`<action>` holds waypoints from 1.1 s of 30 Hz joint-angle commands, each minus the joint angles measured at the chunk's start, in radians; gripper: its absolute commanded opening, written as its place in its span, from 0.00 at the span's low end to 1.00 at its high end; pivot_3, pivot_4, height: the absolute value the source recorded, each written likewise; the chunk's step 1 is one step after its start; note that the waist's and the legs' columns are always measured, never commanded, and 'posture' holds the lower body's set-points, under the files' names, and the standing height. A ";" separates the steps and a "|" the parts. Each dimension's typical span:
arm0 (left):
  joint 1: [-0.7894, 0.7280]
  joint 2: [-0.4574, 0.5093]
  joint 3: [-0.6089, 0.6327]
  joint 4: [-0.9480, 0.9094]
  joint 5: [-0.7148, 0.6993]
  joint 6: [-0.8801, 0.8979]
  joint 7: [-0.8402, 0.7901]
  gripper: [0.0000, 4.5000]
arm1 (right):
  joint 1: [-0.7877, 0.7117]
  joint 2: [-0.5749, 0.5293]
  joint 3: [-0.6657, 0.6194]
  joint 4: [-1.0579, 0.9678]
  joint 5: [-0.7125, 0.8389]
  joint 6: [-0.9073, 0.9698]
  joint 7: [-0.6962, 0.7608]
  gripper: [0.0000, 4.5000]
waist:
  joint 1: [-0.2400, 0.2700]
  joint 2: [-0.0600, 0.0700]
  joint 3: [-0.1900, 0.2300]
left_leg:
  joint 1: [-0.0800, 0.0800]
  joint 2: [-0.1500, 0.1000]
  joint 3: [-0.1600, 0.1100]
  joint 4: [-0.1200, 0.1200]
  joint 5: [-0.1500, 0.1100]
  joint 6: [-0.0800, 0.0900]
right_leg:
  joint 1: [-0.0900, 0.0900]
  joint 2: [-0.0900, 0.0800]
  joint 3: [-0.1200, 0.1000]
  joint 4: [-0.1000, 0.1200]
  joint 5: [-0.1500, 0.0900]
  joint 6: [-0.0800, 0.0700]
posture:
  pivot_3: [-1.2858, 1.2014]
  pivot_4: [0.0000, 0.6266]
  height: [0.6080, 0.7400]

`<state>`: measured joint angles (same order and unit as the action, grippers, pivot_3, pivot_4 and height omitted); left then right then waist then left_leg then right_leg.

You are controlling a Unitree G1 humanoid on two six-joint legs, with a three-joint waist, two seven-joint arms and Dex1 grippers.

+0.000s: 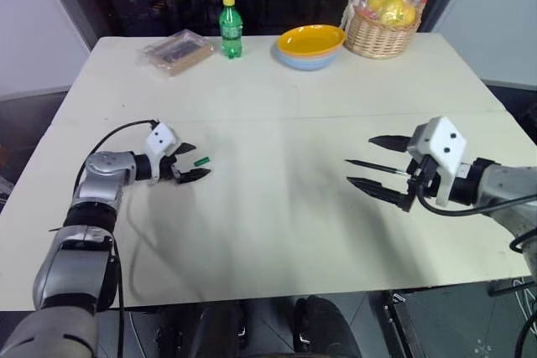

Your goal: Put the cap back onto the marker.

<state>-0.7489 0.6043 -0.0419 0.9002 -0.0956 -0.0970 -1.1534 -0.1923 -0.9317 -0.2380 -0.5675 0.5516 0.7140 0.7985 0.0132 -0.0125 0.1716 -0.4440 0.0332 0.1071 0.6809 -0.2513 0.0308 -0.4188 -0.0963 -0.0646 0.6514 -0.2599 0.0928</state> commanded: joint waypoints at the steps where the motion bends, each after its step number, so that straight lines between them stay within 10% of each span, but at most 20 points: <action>1: -0.018 0.002 -0.008 0.023 0.025 -0.009 0.004 0.57 | -0.011 -0.010 -0.028 -0.022 0.000 -0.016 -0.005 1.00 | 0.000 0.000 0.000 | 0.000 0.000 0.000 0.000 0.000 0.000 | 0.000 0.000 0.000 0.000 0.000 0.000 | 0.52 0.24 1.00; 6: -0.029 -0.006 -0.014 0.043 0.034 -0.018 -0.008 0.01 | -0.014 -0.014 -0.032 -0.022 0.000 -0.014 -0.007 1.00 | -0.001 0.000 0.000 | 0.000 0.000 0.000 0.000 0.000 0.000 | 0.000 0.000 0.000 0.000 0.000 0.000 | 0.52 0.24 1.00; 15: -0.046 -0.024 -0.018 -0.009 0.034 -0.011 -0.047 0.01 | -0.021 -0.021 -0.046 0.010 0.002 -0.023 0.002 1.00 | 0.001 0.000 0.000 | 0.000 0.000 0.000 0.001 0.000 0.000 | 0.001 0.000 0.000 0.000 0.000 0.000 | 0.52 0.24 1.00; 33: 0.232 -0.014 0.053 -1.012 -0.186 0.562 0.135 0.01 | -0.338 0.061 0.223 0.896 -0.281 -0.476 0.262 1.00 | -0.015 0.001 0.001 | 0.001 0.000 0.000 0.002 -0.001 0.001 | 0.002 0.000 0.001 -0.001 0.001 0.002 | 0.52 0.24 1.00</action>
<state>-0.5191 0.5829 -0.0154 -0.0391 -0.2533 0.4332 -1.0458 -0.4902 -0.8740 -0.0185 0.2557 0.3059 0.3039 1.0399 -0.0022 -0.0111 0.1725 -0.4433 0.0325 0.1072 0.6828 -0.2519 0.0318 -0.4166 -0.0961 -0.0639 0.6508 -0.2591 0.0952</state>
